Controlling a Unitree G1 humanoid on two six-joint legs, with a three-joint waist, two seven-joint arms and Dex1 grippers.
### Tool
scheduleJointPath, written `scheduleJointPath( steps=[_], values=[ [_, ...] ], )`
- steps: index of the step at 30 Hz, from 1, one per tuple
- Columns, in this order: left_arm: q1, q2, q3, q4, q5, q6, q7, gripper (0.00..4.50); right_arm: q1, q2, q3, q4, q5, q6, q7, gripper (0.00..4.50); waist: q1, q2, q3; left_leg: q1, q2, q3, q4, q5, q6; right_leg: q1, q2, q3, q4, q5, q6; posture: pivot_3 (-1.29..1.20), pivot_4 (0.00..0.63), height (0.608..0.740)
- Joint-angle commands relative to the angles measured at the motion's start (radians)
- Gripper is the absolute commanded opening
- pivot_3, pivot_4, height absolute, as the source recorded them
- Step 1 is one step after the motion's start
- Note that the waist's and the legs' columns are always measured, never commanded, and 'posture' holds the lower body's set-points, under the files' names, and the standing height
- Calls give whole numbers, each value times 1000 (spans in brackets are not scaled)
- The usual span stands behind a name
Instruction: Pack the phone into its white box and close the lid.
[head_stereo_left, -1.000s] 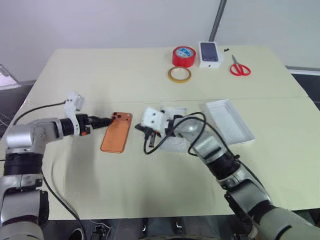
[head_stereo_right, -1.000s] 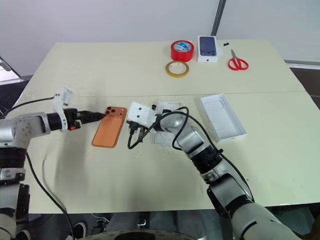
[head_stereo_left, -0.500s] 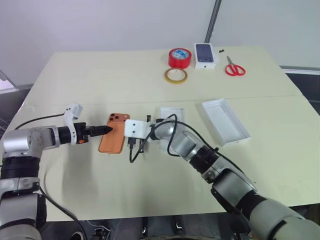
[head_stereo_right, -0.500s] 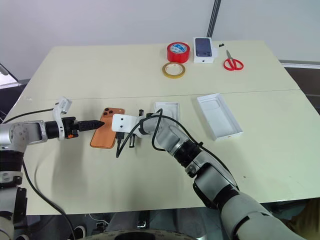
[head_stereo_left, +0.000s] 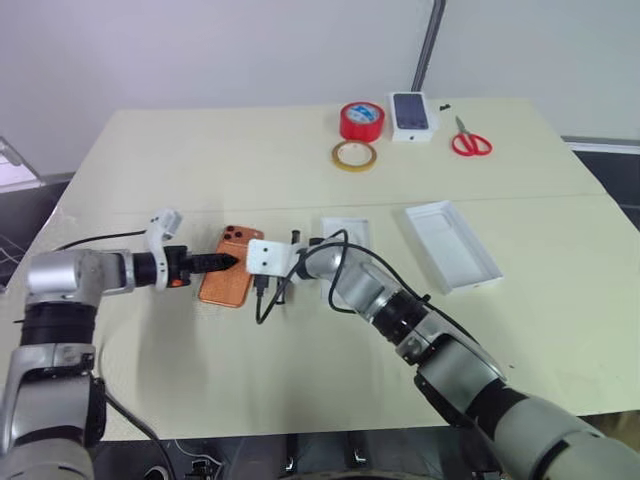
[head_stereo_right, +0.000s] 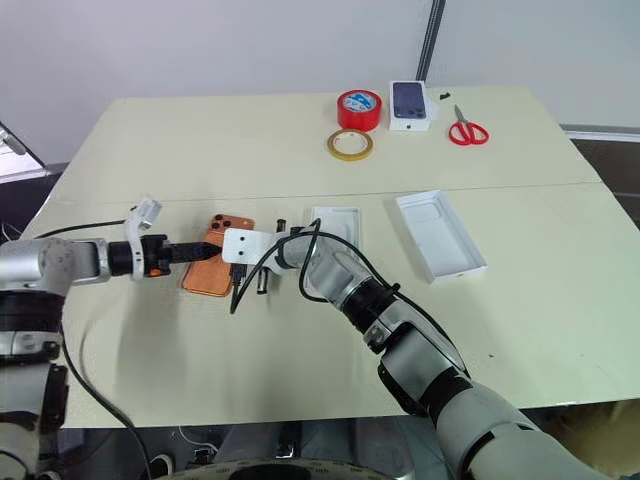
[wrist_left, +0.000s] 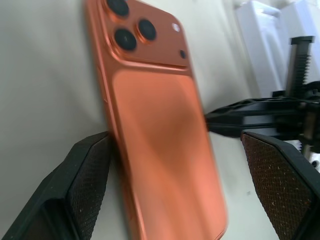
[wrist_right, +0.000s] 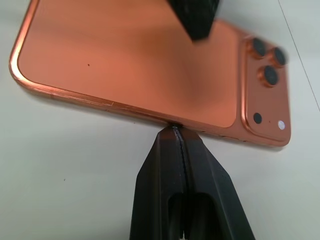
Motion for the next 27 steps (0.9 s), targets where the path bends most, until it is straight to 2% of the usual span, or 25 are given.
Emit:
scheduleJointPath(
  steps=[1, 13, 16, 20, 27],
  values=[
    [7, -53, -23, 0, -38, 82, 4, 4252, 8, 2, 2, 7, -15, -4, 4, 11, 0, 0, 0, 0, 0, 0, 0, 0, 1, 0, 0, 0, 0, 0, 0, 0, 150, 740],
    [37, -3, 53, 43, -28, 49, 20, 4252, 17, -6, -2, 2, -20, -12, 5, 11, -10, 0, 0, 0, 0, 0, 0, 0, 0, 0, 0, 0, 0, 0, 0, 0, 150, 740],
    [52, 14, 59, 42, -37, 57, 15, 3391, 20, -6, 0, -3, -23, -12, 5, 0, -13, 0, 0, 0, 0, 0, -1, 0, 0, -1, 0, 0, 0, 0, 0, 0, 150, 740],
    [58, 29, 62, 41, -50, 60, 8, 1385, 23, -2, 6, -8, -24, -16, 10, 0, -12, 0, 0, -1, 0, 0, -2, 0, -1, -3, 0, 0, 0, 0, 0, 0, 150, 740],
    [65, 21, 71, 61, -57, 65, 5, 1385, 31, -5, 6, -21, -27, -16, 15, 0, -11, 0, 0, -2, 0, 0, -2, 0, -1, -4, 0, 0, 0, 0, 0, 0, 150, 740]
  ],
)
